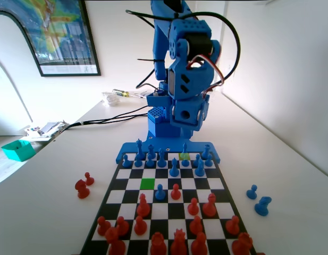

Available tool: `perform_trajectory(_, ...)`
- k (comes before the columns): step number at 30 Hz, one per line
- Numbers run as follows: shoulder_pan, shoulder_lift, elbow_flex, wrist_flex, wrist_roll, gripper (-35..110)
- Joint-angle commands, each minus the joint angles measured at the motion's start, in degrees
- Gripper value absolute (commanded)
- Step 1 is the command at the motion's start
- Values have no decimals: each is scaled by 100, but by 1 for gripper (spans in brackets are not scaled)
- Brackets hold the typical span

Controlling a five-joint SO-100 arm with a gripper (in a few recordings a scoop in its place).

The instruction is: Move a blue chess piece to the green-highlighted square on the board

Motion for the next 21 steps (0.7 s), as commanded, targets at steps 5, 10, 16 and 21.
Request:
perform_trajectory(5,-53,149,44,-220,-123,17)
perform_trajectory(10,26,299,422,-536,-281,17)
perform_trajectory(16,70,290,598,-694,-343,17)
perform_trajectory(21,53,229,888,-1037,-334,16)
